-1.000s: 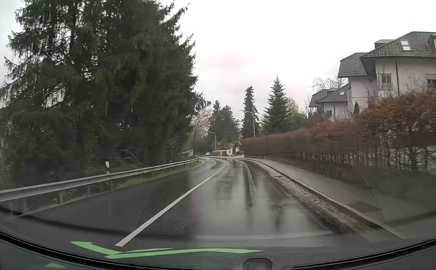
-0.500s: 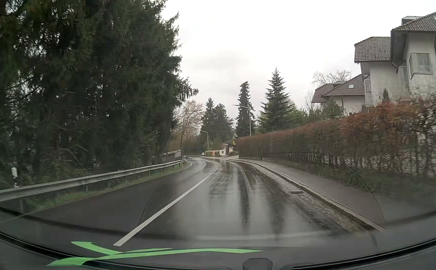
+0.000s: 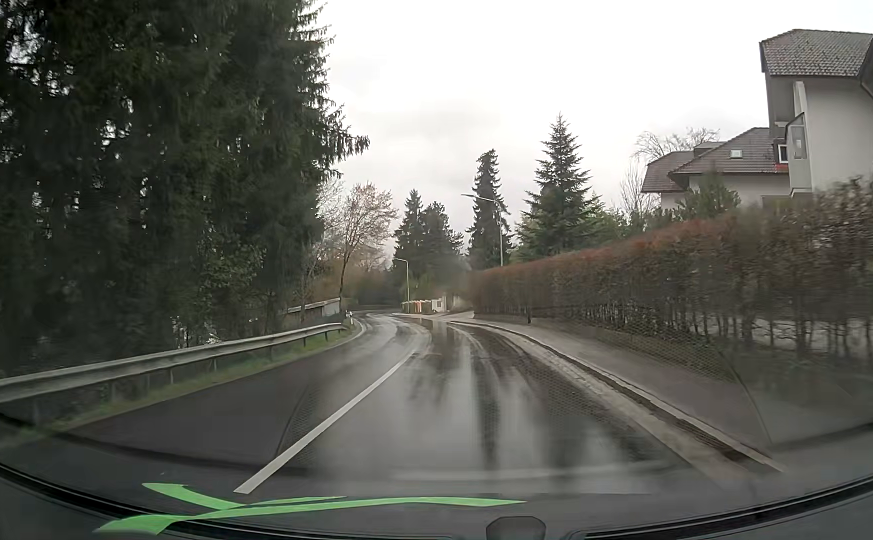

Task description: Follow the waypoints while adhering to traffic rules and regulations

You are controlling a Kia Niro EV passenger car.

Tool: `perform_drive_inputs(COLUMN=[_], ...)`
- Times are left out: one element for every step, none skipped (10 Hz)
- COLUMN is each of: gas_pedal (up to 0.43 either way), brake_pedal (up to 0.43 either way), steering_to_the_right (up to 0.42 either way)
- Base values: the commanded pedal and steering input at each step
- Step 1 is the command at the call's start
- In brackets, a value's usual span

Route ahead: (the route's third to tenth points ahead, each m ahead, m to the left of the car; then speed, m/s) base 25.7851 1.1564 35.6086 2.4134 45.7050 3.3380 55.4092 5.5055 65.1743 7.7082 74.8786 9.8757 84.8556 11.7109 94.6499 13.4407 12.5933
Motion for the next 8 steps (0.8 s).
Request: perform_drive_inputs(gas_pedal=[0.0, 0.0, 0.0, 0.0, 0.0, 0.0, 0.0, 0.0], brake_pedal=[0.0, 0.0, 0.0, 0.0, 0.0, 0.0, 0.0, 0.0], steering_to_the_right=[0.004, 0.003, 0.0, -0.002, -0.004, -0.004, -0.005, -0.009])
